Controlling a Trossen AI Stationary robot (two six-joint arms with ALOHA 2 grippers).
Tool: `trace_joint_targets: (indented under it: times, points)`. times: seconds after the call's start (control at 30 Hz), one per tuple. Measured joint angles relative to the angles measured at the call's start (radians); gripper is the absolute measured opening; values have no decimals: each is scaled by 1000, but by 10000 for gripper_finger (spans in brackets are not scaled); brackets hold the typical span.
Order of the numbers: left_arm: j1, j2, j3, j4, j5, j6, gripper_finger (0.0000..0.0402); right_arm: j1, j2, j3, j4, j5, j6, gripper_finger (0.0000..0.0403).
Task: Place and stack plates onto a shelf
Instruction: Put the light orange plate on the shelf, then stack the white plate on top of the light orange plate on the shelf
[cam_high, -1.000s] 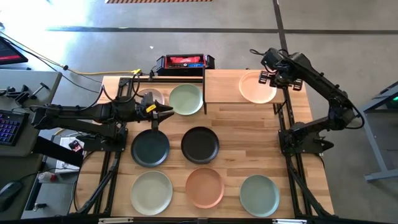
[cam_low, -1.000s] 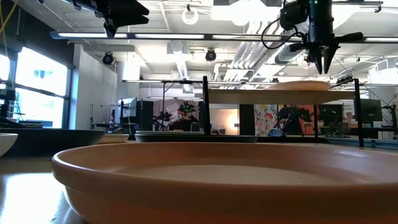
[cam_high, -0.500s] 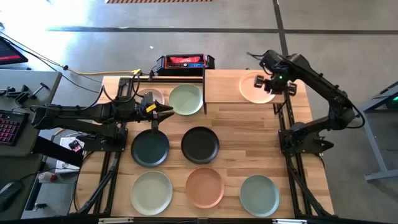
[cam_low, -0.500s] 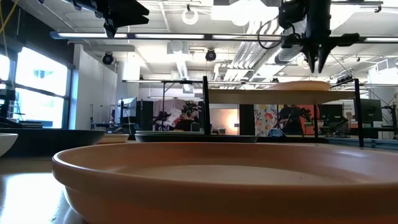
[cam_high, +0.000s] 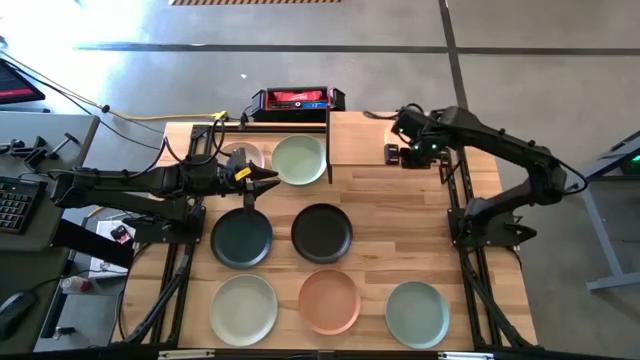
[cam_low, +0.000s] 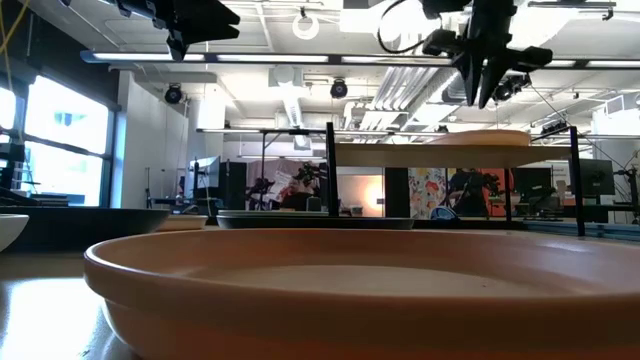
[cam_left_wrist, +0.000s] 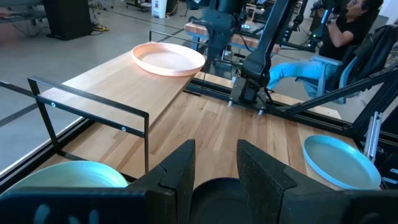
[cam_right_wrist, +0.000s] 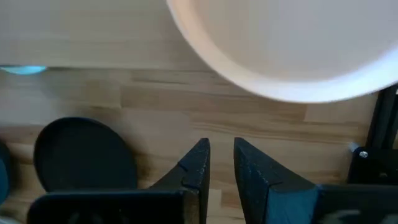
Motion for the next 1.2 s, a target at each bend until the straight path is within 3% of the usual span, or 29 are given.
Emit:
trace_joint_targets:
  times: [0.43, 0.9, 1.2]
  points:
    - [0, 0, 0, -1, 0, -2, 105, -22, 172, 0, -6, 56, -99, 51]
    - [0, 0, 0, -2, 0, -26, 105, -113, 171, 0, -61, 77, -159, 51]
    - [0, 0, 0, -87, -25, -14, 105, -66, 170, 0, -54, 7, -201, 51]
